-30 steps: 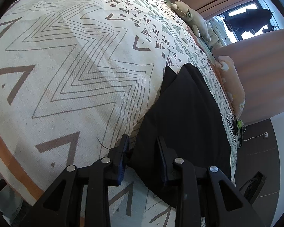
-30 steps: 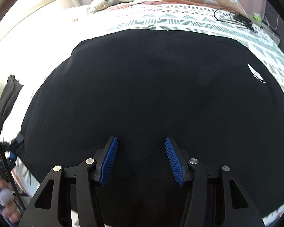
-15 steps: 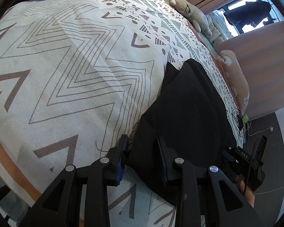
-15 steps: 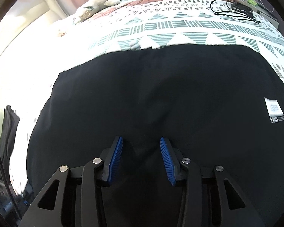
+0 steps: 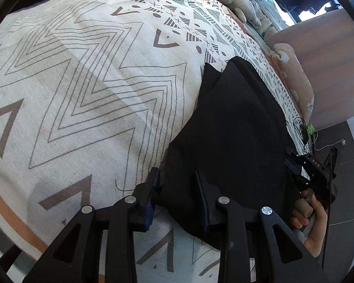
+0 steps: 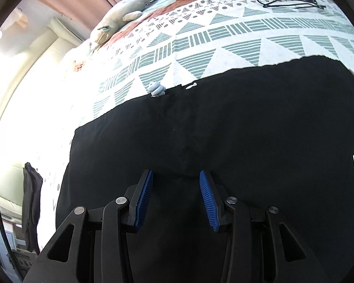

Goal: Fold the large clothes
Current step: 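Grasp the folded shirt edge with the left tool while the right tool grasps beside it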

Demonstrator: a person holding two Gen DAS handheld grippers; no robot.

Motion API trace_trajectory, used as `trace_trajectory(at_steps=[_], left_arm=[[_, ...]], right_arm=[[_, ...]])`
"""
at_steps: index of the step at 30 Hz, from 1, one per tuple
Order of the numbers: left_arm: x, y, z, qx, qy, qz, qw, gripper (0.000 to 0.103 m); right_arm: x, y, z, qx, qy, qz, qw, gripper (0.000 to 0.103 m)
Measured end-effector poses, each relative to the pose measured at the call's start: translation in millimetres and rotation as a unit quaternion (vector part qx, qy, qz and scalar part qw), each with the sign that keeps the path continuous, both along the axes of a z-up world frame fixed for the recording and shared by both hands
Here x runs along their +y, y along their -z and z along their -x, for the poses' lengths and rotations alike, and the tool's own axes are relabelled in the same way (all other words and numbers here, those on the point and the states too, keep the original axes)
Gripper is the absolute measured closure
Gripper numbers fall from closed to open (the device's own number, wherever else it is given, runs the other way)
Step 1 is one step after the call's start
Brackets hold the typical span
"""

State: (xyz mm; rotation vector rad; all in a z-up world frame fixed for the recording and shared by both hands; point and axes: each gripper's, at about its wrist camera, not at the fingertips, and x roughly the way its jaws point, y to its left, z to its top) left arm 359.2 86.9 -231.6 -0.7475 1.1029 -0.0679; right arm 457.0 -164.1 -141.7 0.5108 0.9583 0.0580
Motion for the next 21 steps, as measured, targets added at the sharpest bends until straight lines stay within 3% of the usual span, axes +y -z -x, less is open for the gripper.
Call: trace_trajectory(at_steps=[7,15,17,21], left_arm=[[6,4,3,0.015,-0.013,0.036,0.9991,0.069],[0,-3,1,0.005,-0.017,0.034,0.9993,0.070],[-2,-10,2,0.000,-0.013,0.018,0.9998,0.079],[1,-22,6,-0.028,-0.009,0.023,0.9993,0.085]], right_arm=[[-2,-3,20,0.013,-0.008,-0.009,1.000,0.064],[3,-18,59,0.038,-0.036,0.004,0.999,0.064],[5,-21,73,0.038,-0.041,0.001,0.998,0.064],[6,-18,101,0.030,-0.051,-0.009,0.998,0.064]])
